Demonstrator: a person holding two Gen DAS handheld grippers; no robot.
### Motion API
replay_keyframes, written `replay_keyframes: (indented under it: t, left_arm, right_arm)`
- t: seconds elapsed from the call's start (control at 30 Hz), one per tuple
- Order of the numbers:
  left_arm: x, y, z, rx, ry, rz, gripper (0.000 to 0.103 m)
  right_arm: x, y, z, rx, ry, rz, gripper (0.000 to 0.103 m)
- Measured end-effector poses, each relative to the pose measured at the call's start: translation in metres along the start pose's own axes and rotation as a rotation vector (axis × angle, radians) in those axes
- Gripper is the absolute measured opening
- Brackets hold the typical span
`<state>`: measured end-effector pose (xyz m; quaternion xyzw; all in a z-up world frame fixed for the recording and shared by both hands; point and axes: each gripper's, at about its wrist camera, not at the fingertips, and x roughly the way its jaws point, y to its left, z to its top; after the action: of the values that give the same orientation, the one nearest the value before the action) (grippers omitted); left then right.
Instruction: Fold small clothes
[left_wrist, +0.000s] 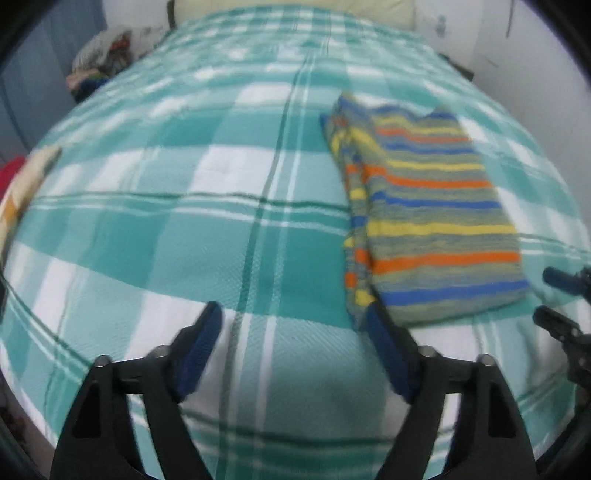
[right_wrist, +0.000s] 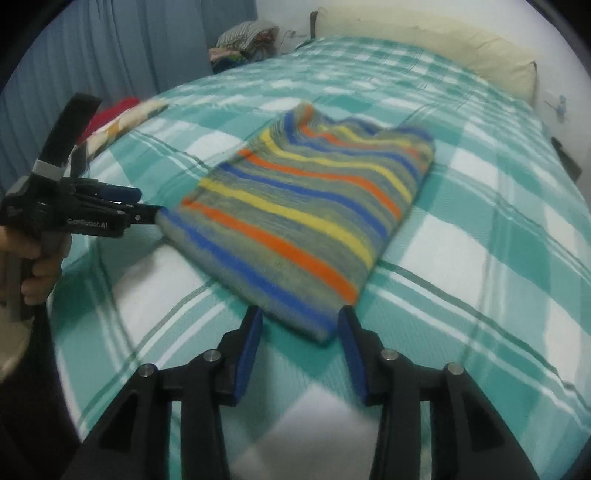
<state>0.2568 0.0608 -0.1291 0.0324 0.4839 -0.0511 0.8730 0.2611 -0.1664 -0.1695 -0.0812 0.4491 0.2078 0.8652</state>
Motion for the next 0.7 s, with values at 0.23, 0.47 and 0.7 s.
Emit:
replay_keyframes:
  t: [0.23, 0.47, 0.7]
  left_arm:
    - [-0.023, -0.020, -0.012, 0.041, -0.130, 0.066, 0.096]
    - [-0.034, -0.033, -0.014, 0.091, -0.169, 0.098, 0.096]
    - [-0.037, -0.038, -0.016, 0.111, -0.188, 0.120, 0.096]
  right_arm:
    - [-0.065, 0.000, -0.026, 0.054, -0.200, -0.092, 0.083]
    - [-0.069, -0.016, -0.033, 0.130, -0.250, -0.123, 0.083]
    - [-0.064, -0.017, -0.034, 0.144, -0.248, -0.122, 0.083]
